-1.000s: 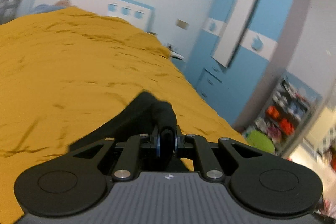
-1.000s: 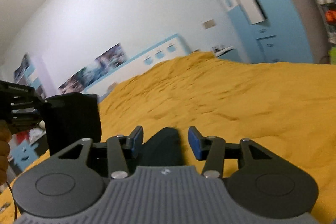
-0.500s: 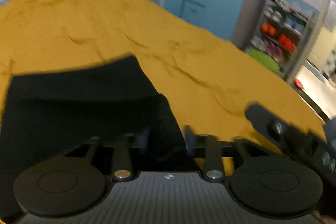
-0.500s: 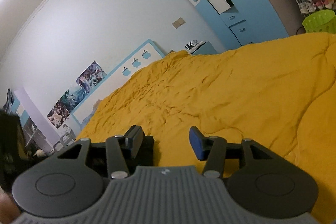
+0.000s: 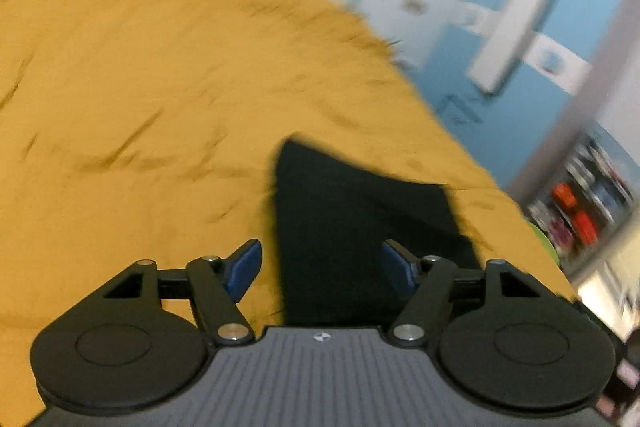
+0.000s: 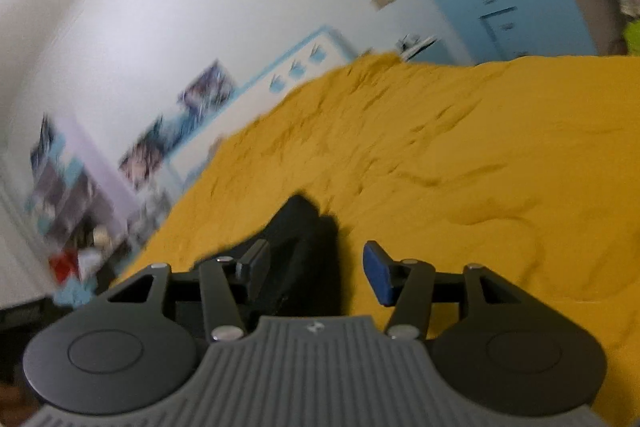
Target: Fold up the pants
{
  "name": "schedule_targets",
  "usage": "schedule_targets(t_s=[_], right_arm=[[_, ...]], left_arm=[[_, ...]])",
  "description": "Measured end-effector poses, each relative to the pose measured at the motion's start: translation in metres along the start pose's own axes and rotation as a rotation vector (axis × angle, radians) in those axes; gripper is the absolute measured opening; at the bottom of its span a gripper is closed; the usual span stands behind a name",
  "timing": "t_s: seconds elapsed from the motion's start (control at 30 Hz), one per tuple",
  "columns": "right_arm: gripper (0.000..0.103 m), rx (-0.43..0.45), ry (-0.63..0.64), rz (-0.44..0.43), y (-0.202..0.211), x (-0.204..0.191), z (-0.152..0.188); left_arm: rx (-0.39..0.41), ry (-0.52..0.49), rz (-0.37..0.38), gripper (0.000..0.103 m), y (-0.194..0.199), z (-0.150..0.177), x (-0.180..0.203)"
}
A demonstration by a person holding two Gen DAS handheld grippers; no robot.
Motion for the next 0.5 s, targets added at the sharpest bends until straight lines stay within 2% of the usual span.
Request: schedule_targets(t_s=[0.07, 0.13, 0.2, 0.33, 0.4, 0.5], right_arm=[[0.050, -0.017, 0.073, 0.008, -0.006, -0.012, -0.004], [0.050, -0.028, 0.169, -0.003, -0.009, -0.027, -0.018], [0.051, -0.073, 0.277, -0.031, -0.014, -0.041, -0.033], [0.053, -0.226, 0.520, -0.108, -0.036, -0.062, -0.049], [0.053, -0.277, 0.590, -0.146, -0.052, -0.067, -0.058], [0.053, -0.338, 0.708, -0.215, -0.083, -0.080, -0.073]], left_arm=[[-0.014, 0.044, -0.021, 0.067, -0.003, 0.000, -0.012], [0.007, 0.035, -0.003, 0.067, 0.001, -0.003, -0.009], [0.028, -0.048, 0.007, 0.068, 0.004, -0.002, 0.003], [0.048, -0.261, 0.026, 0.066, -0.001, 0.005, 0.038], [0.038, -0.305, 0.029, 0.062, -0.007, 0.010, 0.045], [0.013, -0.330, 0.038, 0.061, -0.014, 0.024, 0.048]])
Point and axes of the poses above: each gripper's, at about its wrist camera, not at the fingertips, and y roughly against the way its jaws point, x to its right, z to its underside, the point moved 9 cm from there along -y, roughly the way its jaws point, and after that the axes turned 1 degree about -x, right-handed, at the moved point
